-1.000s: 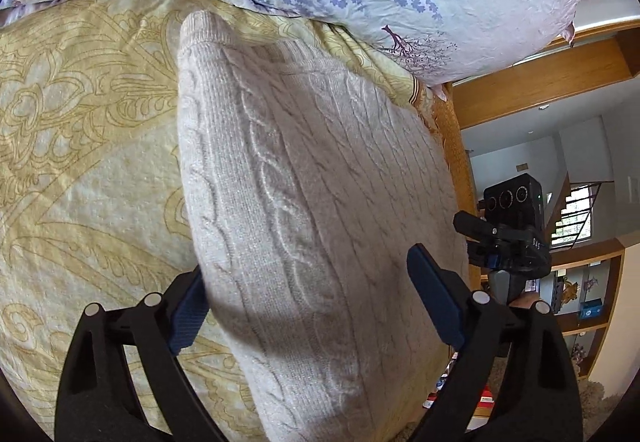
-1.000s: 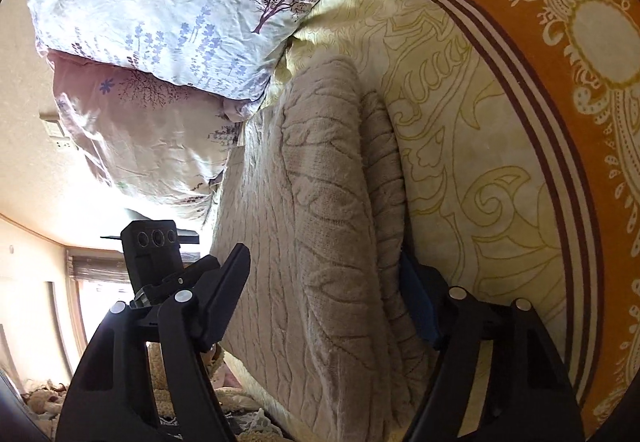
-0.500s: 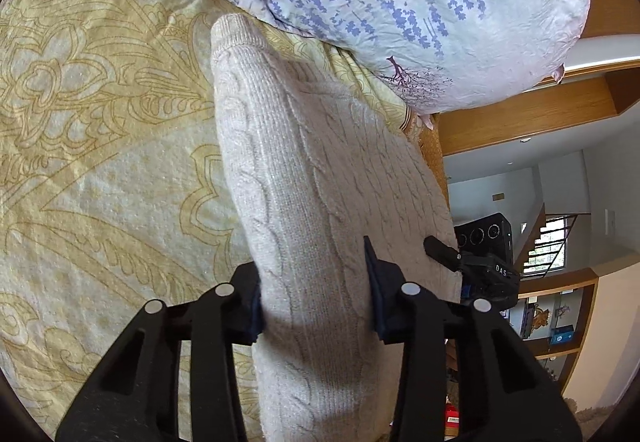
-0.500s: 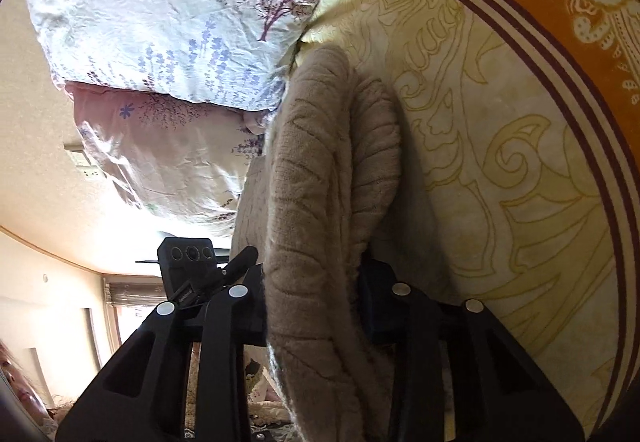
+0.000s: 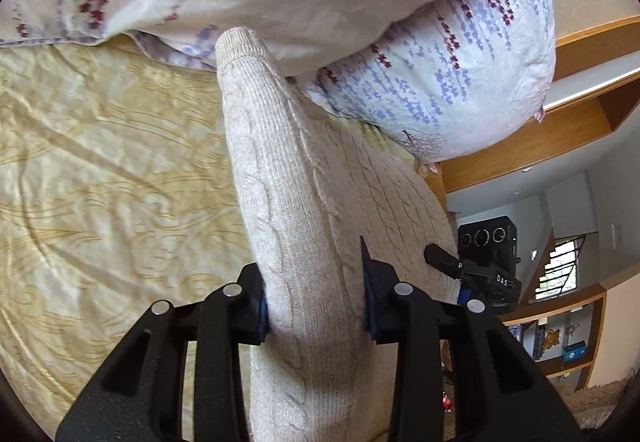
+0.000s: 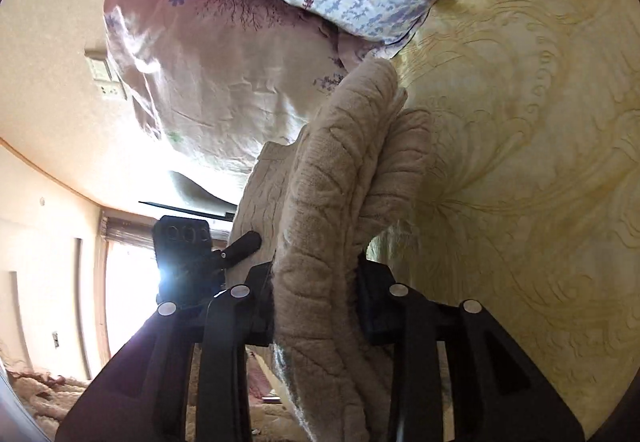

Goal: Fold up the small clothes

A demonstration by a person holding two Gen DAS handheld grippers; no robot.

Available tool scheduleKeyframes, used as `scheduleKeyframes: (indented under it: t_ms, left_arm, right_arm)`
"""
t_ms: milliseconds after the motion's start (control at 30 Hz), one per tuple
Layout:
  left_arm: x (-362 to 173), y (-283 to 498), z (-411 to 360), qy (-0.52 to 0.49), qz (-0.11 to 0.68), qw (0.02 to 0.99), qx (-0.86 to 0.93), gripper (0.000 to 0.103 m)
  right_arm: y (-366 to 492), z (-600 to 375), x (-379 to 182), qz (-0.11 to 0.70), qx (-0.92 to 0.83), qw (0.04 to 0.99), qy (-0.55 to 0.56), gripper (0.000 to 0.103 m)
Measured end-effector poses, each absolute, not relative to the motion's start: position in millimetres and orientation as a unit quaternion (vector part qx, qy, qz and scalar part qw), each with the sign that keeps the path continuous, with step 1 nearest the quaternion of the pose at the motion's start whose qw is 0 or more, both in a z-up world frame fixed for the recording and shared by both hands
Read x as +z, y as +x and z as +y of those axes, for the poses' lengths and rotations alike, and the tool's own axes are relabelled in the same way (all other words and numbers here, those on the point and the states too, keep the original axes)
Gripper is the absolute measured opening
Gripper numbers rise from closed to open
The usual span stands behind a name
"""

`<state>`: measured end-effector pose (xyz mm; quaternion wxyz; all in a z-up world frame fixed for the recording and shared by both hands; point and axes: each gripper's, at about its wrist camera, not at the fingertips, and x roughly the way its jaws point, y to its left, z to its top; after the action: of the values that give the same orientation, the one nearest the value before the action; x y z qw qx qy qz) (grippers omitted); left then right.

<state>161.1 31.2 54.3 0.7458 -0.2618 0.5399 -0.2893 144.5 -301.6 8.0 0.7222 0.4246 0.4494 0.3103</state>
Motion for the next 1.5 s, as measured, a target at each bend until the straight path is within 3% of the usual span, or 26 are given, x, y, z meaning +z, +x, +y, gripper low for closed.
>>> scheduleKeyframes:
  t_ms: [133, 233, 300, 400, 433, 700, 800, 1033, 1500]
  left_arm:
    - [26, 169, 49, -0.256, 0.563, 0.749, -0.239, 0.037]
    - [12, 170, 51, -0.256, 0.563, 0.754, -0.222, 0.049]
    - [14, 170, 49, -0.247, 0.561, 0.761, -0.212, 0.055]
    - [30, 170, 42, -0.189, 0.553, 0.794, -0.169, 0.073]
    - [37, 170, 42, -0.169, 0.545, 0.807, -0.153, 0.074]
    - [103, 137, 0, -0.053, 0.458, 0.881, -0.109, 0.101]
    - [99, 132, -28, -0.026, 0.465, 0.877, -0.121, 0.101]
    - [61, 127, -57, 0.064, 0.500, 0.860, -0.081, 0.101]
    - [40, 136, -54, 0.040, 0.518, 0.850, -0.088, 0.101]
  right_arm:
    - [159, -282, -5, 0.466, 0.264, 0.750, 0.388, 0.031]
    - [156, -284, -18, 0.488, 0.236, 0.747, 0.384, 0.034]
    - [154, -285, -14, 0.496, 0.227, 0.758, 0.358, 0.043]
    - [152, -285, 0, 0.492, 0.222, 0.774, 0.331, 0.052]
    - [151, -289, 6, 0.483, 0.217, 0.781, 0.332, 0.056]
    - [140, -287, 63, 0.376, 0.197, 0.873, 0.239, 0.056]
    - [143, -262, 65, 0.383, 0.214, 0.880, 0.180, 0.056]
    - [143, -249, 37, 0.429, 0.200, 0.866, 0.162, 0.056]
    - [149, -278, 8, 0.441, 0.218, 0.819, 0.296, 0.056]
